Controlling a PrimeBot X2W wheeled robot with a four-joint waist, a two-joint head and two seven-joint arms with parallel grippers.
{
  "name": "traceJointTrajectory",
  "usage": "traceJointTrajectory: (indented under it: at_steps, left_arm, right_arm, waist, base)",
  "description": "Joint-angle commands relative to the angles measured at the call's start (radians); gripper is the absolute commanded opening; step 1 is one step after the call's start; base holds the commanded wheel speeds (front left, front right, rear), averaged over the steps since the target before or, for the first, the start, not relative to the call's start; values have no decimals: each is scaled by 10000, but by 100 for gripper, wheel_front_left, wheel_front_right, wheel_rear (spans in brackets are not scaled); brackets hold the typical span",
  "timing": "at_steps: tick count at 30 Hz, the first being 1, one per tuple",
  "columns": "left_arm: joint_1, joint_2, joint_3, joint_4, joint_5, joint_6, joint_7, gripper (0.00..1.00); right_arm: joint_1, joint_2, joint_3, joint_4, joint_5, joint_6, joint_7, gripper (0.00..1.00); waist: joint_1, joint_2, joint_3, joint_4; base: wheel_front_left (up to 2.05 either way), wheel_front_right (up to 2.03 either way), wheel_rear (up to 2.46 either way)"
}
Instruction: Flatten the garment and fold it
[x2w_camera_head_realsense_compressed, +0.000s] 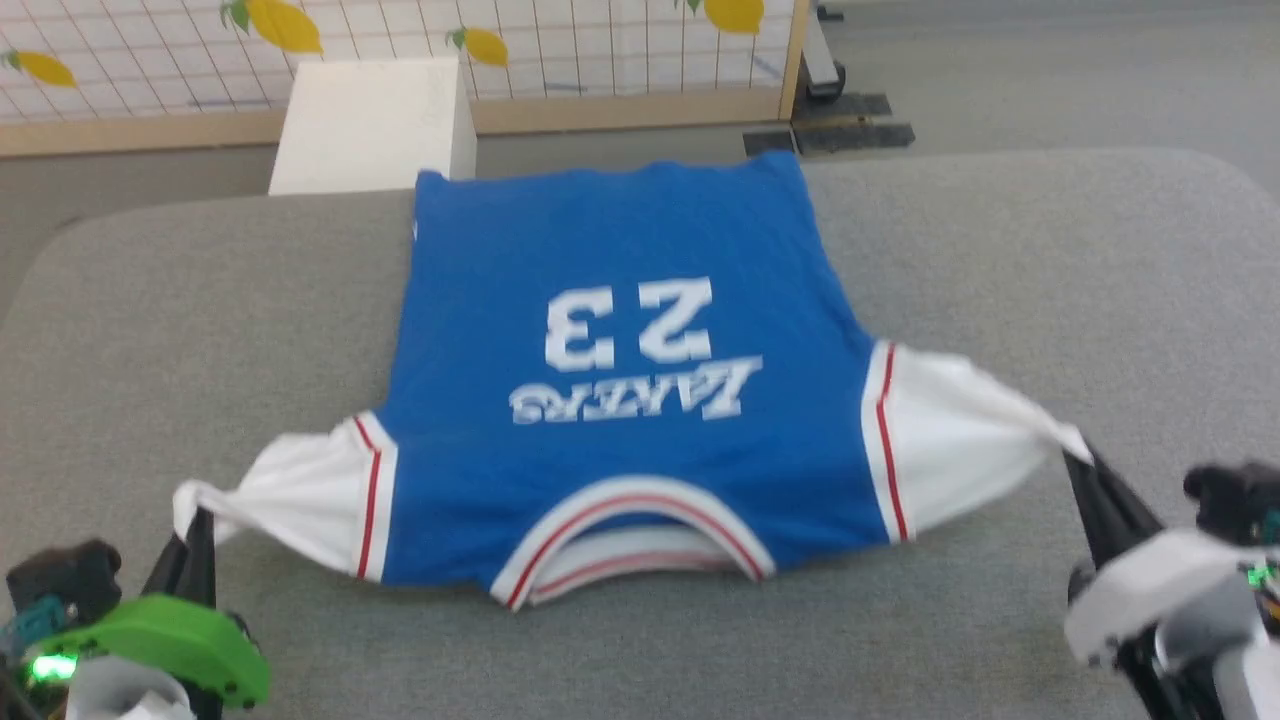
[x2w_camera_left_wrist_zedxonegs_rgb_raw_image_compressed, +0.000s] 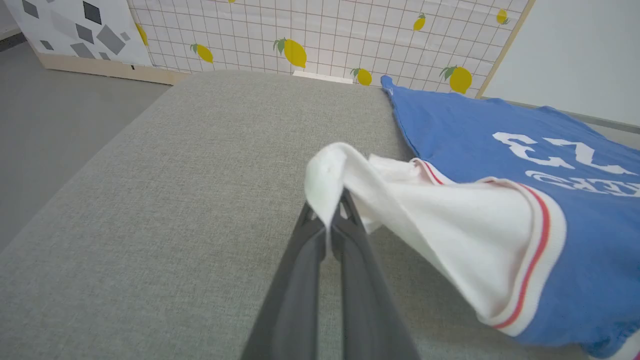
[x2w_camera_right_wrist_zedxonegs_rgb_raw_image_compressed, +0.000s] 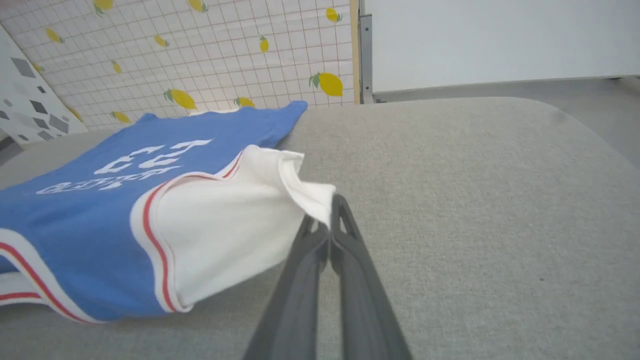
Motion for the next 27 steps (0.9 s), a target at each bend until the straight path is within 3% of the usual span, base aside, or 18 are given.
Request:
traceJointTrajectory:
  at_steps: [1, 5, 9, 14, 21, 22, 23, 24, 27]
  left_arm:
    - [511, 194, 84, -412, -112, 282, 186, 0]
    - [1898, 464, 233, -1716, -259, 973, 744, 0]
    - [2960, 618, 317, -2362, -390, 1418, 1096, 0]
    - [3761, 549, 215, -2561, -610, 1659, 1431, 0]
    - [4010, 75, -52, -1993, -860, 1424, 1253, 0]
    - [3958, 20, -77, -1944, -850, 1386, 1182, 0]
    - [3878, -51, -103, -1908, -836, 1348, 1094, 0]
    - [3812, -97, -120, -1883, -817, 1330, 1031, 0]
    - [3566, -236, -185, -1917, -737, 1292, 853, 0]
  right_arm:
    - [603, 241, -258, -557, -199, -15, 361, 0]
    - [2507, 1166, -1138, -2404, -731, -15, 1529, 0]
    - [3916, 1714, -1563, -3418, -996, -15, 2426, 0]
    - [5066, 1953, -1618, -3303, -1015, -15, 3384, 0]
    - [5305, 2028, -1107, -2468, -762, -15, 4106, 3]
    - [5255, 2029, -1070, -2461, -719, -15, 4114, 26]
    - [5172, 2030, -1035, -2510, -706, -15, 4113, 83]
    - [5073, 2030, -1017, -2596, -670, -15, 4062, 100]
    - [4613, 1976, -1149, -3069, -594, -15, 3641, 100]
  waist:
    - [1, 119, -309, 126]
    - [1, 119, -419, 189]
    - [1, 119, -432, 220]
    - [1, 119, -408, 260]
    - [1, 119, -250, 244]
    - [1, 119, -225, 269]
    - [1, 119, -173, 301]
    - [1, 119, -148, 319]
    - [1, 119, -19, 401]
  base:
    - [0, 0, 0]
    - [0, 0, 0]
    - [0, 0, 0]
    - [0, 0, 0]
    - [0, 0, 0]
    - [0, 0, 0]
    - [0, 0, 0]
    - [0, 0, 0]
    - [0, 0, 0]
